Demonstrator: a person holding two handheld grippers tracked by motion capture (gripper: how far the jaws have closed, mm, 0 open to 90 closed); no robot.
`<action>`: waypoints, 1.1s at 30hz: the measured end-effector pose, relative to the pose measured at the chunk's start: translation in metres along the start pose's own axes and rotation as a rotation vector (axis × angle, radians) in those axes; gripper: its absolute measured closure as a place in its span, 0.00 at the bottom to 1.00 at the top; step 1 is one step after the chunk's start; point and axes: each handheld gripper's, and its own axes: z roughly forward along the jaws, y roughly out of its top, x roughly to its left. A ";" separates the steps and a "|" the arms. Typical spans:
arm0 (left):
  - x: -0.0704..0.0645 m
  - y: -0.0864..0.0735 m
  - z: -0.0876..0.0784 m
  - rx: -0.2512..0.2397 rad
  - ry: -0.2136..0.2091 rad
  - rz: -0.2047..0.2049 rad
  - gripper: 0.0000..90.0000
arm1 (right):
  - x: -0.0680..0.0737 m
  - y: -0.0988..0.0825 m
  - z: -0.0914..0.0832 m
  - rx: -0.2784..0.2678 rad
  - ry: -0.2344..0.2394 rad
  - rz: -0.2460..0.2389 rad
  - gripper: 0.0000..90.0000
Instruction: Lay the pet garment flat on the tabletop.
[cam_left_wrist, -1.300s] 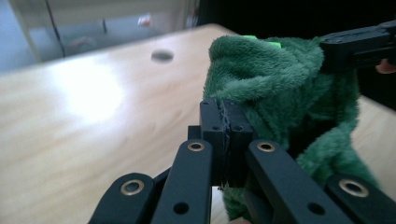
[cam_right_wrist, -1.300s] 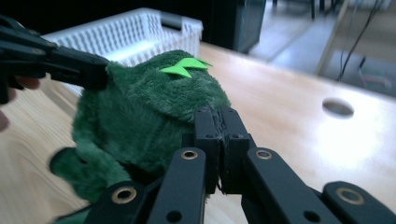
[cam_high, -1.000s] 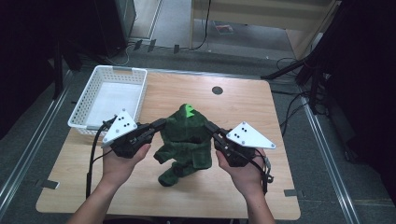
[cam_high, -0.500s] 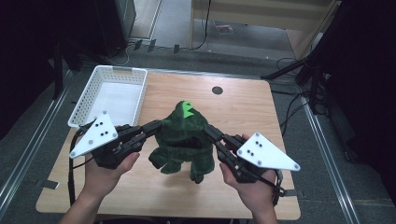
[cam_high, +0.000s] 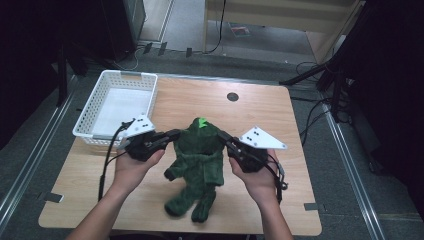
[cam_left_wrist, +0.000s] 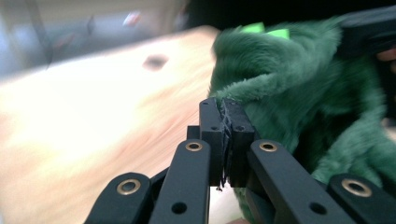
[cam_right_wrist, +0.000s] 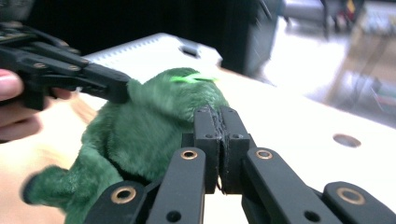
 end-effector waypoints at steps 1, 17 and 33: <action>0.008 -0.006 0.014 0.022 0.003 -0.047 0.99 | -0.008 -0.008 0.013 0.028 -0.016 0.015 0.99; 0.033 -0.026 0.129 0.258 0.250 0.032 0.98 | -0.081 -0.080 0.117 0.311 -0.192 0.130 0.99; 0.046 -0.021 0.112 0.285 0.154 0.007 0.62 | -0.094 -0.085 0.092 0.309 -0.012 0.116 0.55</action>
